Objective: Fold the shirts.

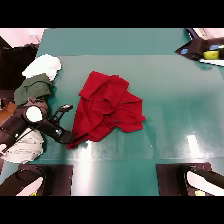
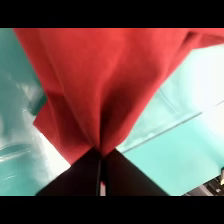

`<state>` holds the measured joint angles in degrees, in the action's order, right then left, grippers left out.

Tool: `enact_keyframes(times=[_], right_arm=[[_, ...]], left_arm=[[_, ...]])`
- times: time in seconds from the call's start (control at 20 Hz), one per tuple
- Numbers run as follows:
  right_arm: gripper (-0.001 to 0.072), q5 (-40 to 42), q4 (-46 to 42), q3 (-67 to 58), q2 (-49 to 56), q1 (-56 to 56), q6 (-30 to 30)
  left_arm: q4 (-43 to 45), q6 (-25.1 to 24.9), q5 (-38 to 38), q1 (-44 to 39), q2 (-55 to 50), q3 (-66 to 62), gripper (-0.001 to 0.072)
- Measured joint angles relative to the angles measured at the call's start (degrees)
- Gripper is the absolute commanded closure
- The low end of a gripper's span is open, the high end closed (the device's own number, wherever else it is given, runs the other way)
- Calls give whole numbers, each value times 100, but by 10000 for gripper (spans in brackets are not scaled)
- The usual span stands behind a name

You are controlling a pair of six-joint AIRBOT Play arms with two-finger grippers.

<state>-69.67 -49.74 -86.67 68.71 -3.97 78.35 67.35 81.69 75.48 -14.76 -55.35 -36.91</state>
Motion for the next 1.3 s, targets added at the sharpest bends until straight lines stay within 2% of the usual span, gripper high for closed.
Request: enact_keyframes(times=[0.05,0.1,0.15,0.25,0.4,0.6,0.75,0.85,0.9,1.0,1.05,1.3], right_arm=[[500,7,0,2,184,131,2],[188,7,2,4,407,280,2],[24,15,7,4,625,417,2],[37,87,7,4,1117,699,2],[134,516,22,4,1845,1058,2],[134,1235,28,-39,2691,1394,-70],[134,1338,26,-354,3318,1602,-138],[160,1270,28,-704,3716,1735,-162],[232,1231,26,-872,3873,1786,-177],[651,1158,24,-1193,4135,1871,-181],[693,1117,22,-1318,4221,1895,-186],[694,855,4,-1904,4079,1871,-415]], left_arm=[[35,17,20,-13,2,-166,684],[57,35,28,-20,0,-334,684],[72,50,39,-22,0,-516,685],[101,63,66,-33,0,-828,684],[118,79,111,-35,0,-1099,684],[122,140,175,-35,0,-1226,684],[122,203,188,-35,0,-1255,684],[125,225,188,-35,0,-1261,684],[125,229,188,-35,2,-1266,684],[125,247,190,-35,2,-1270,684],[122,247,190,-35,2,-1272,684],[210,306,136,-28,2,-1631,684]])
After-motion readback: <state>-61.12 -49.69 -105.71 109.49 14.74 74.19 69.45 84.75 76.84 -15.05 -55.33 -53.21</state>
